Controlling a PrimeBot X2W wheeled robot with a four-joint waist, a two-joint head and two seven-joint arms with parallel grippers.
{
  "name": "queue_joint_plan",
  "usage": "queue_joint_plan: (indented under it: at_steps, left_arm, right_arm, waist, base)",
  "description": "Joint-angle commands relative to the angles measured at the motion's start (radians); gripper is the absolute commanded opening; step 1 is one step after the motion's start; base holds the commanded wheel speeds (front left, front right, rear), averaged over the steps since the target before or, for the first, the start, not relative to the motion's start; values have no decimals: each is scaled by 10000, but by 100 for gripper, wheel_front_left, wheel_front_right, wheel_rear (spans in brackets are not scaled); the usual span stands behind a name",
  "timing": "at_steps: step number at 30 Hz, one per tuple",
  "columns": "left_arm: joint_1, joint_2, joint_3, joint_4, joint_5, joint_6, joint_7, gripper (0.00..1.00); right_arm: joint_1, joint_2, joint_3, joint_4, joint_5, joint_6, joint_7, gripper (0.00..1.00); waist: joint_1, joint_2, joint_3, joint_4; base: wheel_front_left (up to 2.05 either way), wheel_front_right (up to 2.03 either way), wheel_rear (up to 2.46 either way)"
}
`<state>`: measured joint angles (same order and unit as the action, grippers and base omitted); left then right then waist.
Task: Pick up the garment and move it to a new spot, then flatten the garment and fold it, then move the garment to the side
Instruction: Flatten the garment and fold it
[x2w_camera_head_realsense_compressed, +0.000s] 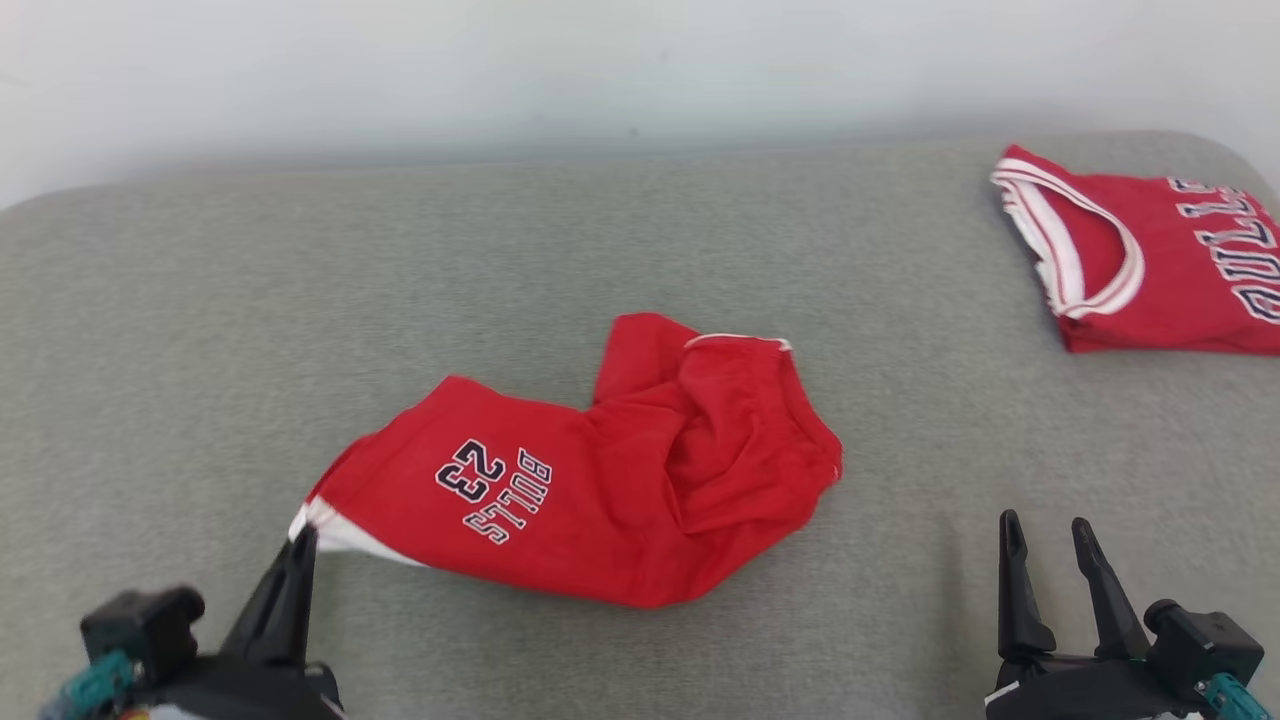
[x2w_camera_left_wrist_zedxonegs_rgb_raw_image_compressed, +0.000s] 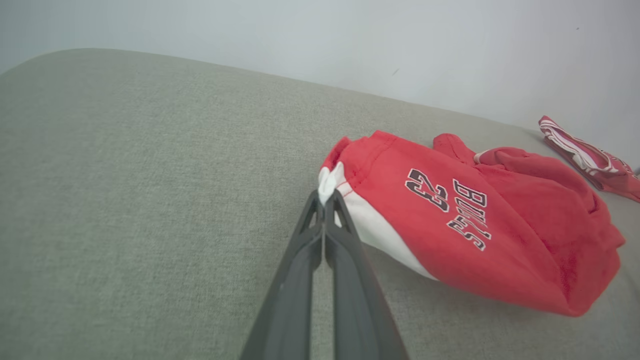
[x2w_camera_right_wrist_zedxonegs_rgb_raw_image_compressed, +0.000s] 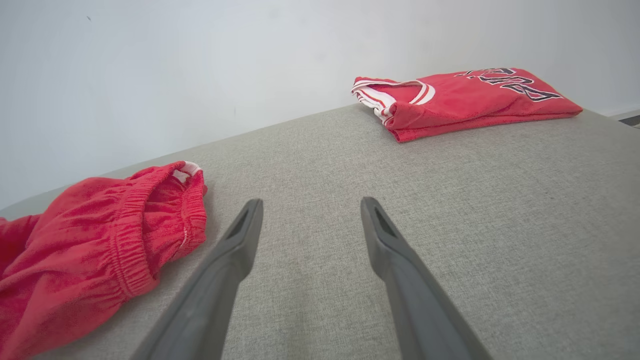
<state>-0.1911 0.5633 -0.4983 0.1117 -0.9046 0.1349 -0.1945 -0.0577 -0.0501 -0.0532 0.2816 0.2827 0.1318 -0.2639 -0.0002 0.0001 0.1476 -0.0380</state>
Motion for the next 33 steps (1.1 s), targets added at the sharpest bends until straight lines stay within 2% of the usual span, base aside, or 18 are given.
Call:
queue_joint_plan:
  at_steps: [1,8,12,13,14,15,19,25,33]
  left_arm:
    - [293,-88,51,-64,-63,66,-106,0]
    - [1676,-644,359,104,-393,458,-543,0]
    - [1980,-902,170,700,-200,312,-615,0]
    - [1937,-996,186,821,-123,270,-642,33]
    - [1888,-1080,229,952,-49,229,-660,92]
    - [1815,-1111,270,1056,106,151,-686,100]
    - [1548,-1338,808,999,639,14,-715,100]
    - [1751,-1914,2474,174,2504,-228,-706,100]
    - [2172,-2696,3830,-701,4580,-833,-707,100]
  right_arm:
    - [64,-3,-53,-4,-90,-27,-2,100]
    - [152,-4,-30,72,-198,-27,-2,100]
    - [201,-4,-28,112,-257,-27,19,100]
    - [212,-11,-33,120,-267,-27,31,100]
    - [212,-20,-29,121,-277,-27,47,100]
    - [209,-42,-36,111,-294,-27,43,100]
    - [256,-74,-82,66,-285,-27,62,100]
    - [382,-86,-69,29,-290,-27,83,100]
    - [584,-96,37,65,-208,-27,117,100]
  waist:
    - [2,-1,-268,627]
    - [2,-1,-339,874]
    - [2,-1,-399,914]
    - [2,-1,-424,920]
    - [2,-1,-454,918]
    - [2,-1,-490,913]
    - [2,-1,-587,912]
    - [2,-1,-821,833]
    - [2,-1,-1129,605]
  base:
    - [0,0,0]
    - [0,0,0]
    - [0,0,0]
    - [0,0,0]
    - [0,0,0]
    - [0,0,0]
    - [0,0,0]
    - [0,0,0]
    - [0,0,0]
